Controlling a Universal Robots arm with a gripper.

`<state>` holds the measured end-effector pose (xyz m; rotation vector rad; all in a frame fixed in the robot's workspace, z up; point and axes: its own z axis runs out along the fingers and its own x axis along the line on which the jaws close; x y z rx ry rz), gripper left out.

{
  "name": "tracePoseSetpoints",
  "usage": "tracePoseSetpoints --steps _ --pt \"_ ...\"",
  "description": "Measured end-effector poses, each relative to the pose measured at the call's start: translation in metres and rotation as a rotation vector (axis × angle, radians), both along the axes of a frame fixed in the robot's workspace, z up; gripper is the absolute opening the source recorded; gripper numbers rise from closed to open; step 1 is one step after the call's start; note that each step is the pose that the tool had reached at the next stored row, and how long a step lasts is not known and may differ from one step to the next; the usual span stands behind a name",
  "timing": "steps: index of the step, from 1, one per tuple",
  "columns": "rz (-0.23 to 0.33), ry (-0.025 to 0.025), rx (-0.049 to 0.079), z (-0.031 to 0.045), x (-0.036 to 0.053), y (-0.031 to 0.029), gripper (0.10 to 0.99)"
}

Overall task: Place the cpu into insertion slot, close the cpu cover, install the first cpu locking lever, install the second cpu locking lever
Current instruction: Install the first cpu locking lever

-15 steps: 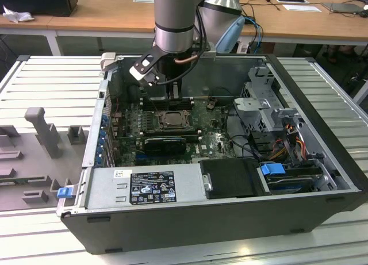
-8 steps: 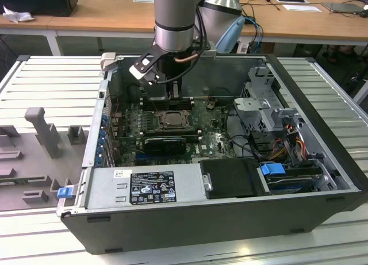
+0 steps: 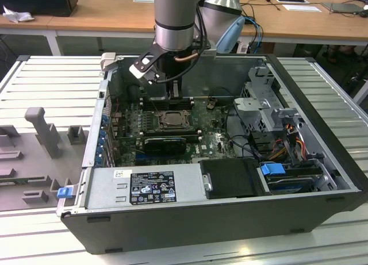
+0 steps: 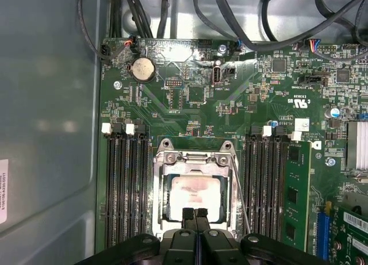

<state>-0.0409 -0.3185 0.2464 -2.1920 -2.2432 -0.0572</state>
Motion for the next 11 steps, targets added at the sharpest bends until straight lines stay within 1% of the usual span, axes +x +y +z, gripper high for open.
tracePoseSetpoints --steps 11 --pt "0.000 -0.0002 0.000 0.0025 0.0000 0.0000 0.106"
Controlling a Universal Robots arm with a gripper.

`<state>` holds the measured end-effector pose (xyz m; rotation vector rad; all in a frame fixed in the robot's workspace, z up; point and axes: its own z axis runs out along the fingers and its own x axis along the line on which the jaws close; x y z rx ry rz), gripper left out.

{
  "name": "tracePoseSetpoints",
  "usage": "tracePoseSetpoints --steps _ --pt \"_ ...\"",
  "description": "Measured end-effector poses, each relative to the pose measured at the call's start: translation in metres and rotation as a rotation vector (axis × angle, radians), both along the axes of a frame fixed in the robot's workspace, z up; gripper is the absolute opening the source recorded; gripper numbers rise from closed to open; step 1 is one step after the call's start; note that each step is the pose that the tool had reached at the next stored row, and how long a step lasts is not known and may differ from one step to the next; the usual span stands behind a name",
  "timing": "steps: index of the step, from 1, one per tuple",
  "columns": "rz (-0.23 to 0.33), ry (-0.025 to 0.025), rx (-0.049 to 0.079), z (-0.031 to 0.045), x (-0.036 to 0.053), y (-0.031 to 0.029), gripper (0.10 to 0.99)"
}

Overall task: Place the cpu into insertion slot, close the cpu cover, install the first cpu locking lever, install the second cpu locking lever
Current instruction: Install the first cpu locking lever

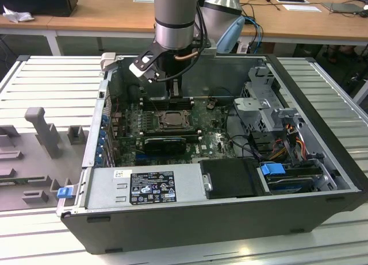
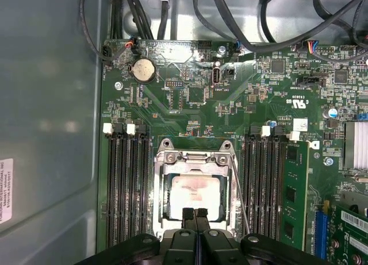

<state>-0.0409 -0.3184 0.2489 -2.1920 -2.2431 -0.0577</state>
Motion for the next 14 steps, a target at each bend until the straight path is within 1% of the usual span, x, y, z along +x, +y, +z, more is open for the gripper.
tracePoseSetpoints --steps 4,10,12,14 --pt "0.000 0.0001 0.000 0.0005 0.0000 0.0000 0.106" --pt "0.000 0.0001 0.000 0.0036 0.0000 0.0000 0.106" --pt "0.000 0.0001 0.000 0.0053 0.0000 0.0000 0.106" --pt "0.000 0.0001 0.000 0.0093 0.0000 0.0000 0.106"
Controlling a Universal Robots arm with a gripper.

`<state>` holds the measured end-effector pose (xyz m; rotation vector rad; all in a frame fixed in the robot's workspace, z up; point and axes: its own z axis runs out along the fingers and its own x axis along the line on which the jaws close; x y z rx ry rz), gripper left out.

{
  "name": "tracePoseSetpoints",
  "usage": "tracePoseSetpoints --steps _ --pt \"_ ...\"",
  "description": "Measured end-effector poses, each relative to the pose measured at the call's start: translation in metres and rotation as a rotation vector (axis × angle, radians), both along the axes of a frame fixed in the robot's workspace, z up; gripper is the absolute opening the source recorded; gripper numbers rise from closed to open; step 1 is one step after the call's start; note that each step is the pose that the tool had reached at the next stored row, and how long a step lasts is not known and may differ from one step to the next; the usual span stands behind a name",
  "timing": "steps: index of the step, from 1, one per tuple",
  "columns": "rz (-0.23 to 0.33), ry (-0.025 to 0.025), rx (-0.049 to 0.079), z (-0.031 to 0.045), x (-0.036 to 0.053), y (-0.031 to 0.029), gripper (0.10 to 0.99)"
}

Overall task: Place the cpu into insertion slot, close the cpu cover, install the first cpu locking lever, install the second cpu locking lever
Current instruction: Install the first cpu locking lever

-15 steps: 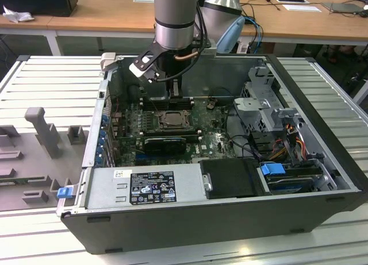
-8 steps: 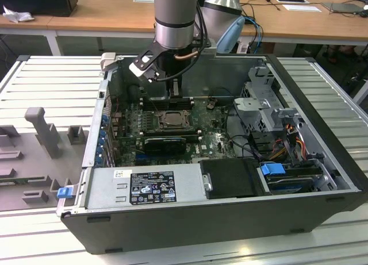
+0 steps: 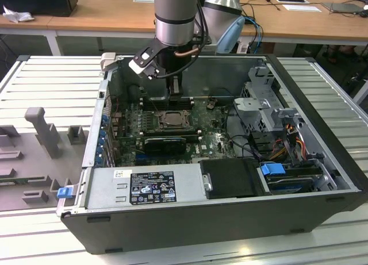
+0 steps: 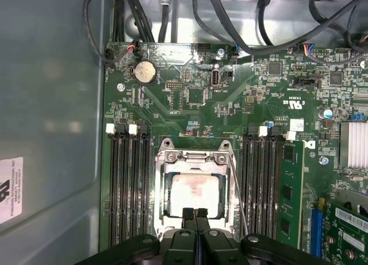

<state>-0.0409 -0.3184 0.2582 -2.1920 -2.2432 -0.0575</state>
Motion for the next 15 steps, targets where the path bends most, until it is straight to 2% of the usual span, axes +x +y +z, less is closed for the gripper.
tracePoseSetpoints --steps 5,15 --pt "0.000 0.0000 0.000 0.0108 0.0000 0.0000 0.106" --pt "0.000 0.0000 0.000 0.0216 0.0000 0.0000 0.106"
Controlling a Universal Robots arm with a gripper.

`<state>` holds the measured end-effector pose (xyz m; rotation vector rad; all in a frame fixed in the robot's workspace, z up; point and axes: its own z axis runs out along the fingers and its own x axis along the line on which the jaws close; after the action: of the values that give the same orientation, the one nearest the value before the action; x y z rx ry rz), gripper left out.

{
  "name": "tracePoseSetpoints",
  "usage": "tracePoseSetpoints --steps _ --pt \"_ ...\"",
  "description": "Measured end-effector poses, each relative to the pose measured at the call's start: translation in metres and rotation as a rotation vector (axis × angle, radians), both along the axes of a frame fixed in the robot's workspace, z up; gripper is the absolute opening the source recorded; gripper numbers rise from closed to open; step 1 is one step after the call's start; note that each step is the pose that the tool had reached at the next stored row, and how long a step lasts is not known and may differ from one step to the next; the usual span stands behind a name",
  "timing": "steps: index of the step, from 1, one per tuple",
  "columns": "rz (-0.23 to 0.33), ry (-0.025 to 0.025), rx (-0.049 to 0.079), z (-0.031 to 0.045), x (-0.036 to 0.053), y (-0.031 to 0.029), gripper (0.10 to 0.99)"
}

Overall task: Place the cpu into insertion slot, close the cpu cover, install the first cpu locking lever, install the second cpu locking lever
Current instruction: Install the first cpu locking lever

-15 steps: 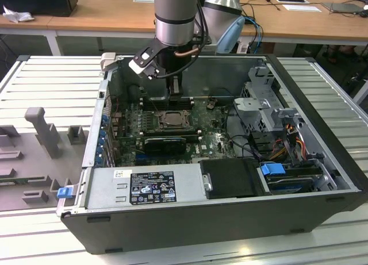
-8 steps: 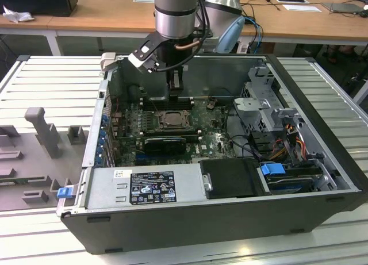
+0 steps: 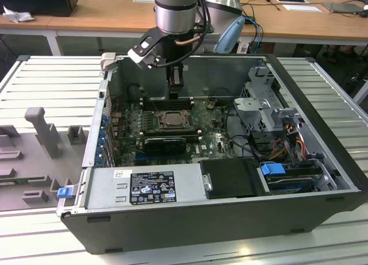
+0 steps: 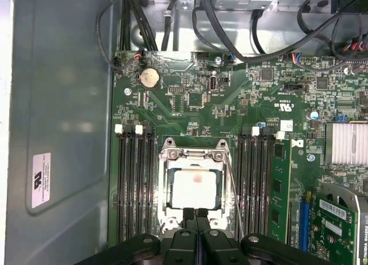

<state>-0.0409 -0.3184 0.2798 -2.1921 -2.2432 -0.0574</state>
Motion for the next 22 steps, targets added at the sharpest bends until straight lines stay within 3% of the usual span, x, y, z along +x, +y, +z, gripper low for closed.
tracePoseSetpoints --steps 3,5,16,22 --pt "0.000 0.0000 0.000 0.0027 0.0000 0.0000 0.106" --pt "0.032 0.0000 0.000 0.0027 0.0000 0.0001 0.106" --pt "0.292 0.0000 0.000 0.0025 0.0000 0.0000 0.106" --pt "0.402 0.0000 0.000 0.0021 0.0000 0.0000 0.106"
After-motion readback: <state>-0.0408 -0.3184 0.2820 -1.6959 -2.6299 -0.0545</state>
